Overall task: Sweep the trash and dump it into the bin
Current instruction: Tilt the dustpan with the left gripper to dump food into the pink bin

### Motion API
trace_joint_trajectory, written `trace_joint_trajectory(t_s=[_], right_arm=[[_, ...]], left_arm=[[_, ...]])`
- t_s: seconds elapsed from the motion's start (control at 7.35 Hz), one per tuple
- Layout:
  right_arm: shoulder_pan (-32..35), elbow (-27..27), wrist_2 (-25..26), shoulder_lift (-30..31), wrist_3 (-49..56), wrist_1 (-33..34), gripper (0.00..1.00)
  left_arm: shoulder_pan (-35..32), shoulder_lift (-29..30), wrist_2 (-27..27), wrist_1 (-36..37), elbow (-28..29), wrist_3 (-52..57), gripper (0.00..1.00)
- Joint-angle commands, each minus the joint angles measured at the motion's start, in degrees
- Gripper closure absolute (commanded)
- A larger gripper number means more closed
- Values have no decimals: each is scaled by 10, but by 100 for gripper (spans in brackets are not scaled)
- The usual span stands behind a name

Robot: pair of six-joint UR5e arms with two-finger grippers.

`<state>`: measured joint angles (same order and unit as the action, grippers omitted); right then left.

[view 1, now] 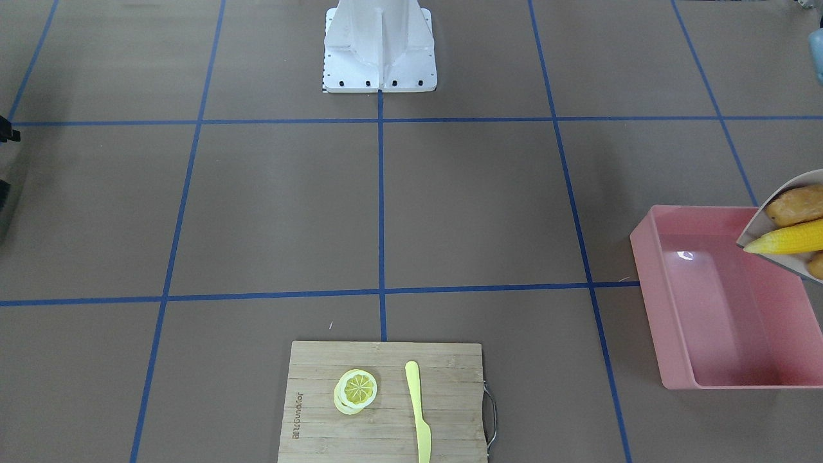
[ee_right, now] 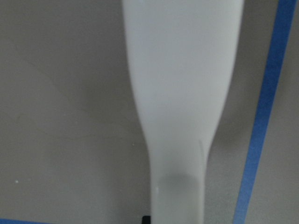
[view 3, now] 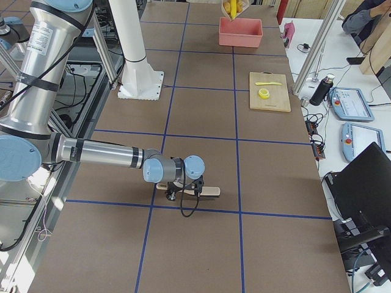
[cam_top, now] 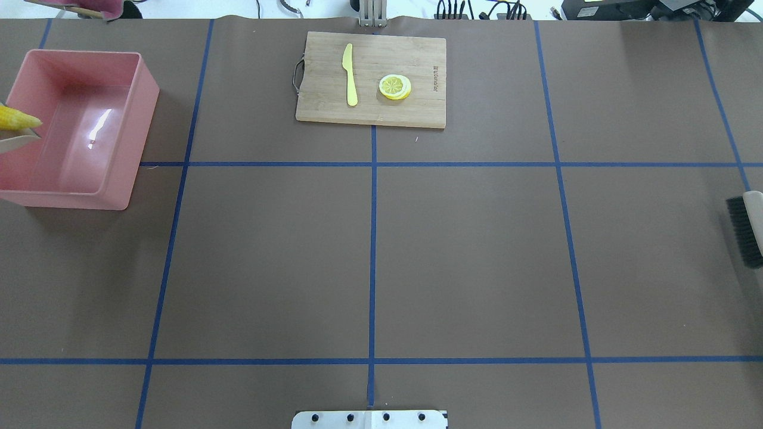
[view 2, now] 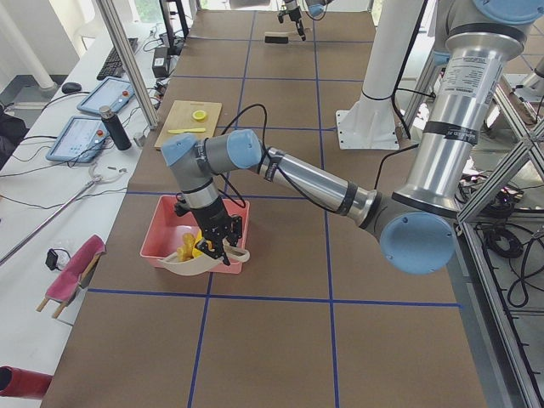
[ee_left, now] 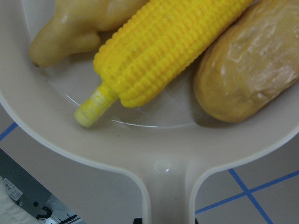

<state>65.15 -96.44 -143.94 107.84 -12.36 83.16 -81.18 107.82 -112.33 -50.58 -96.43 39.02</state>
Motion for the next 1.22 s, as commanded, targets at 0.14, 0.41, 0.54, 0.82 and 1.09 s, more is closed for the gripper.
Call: trace_joint_trajectory(t_s=[0.14,0.41,0.54,0.82,1.09], right_arm=[[-1,3,0,-9,0,2,100],[-2,13,0,-21,0,3,100],[-2,13,0,-21,1,4,100],[-3,13,-1,-22,0,5,97],[-3,13,0,-22,0,6,89]], left_arm=[[99,85,107,74,28,24,100],[112,86,122,80,26,46,100],[112,86,122,82,25,47,100],[111,81,123,83,20,48,100],[90,48,145,85,-28,62,100]])
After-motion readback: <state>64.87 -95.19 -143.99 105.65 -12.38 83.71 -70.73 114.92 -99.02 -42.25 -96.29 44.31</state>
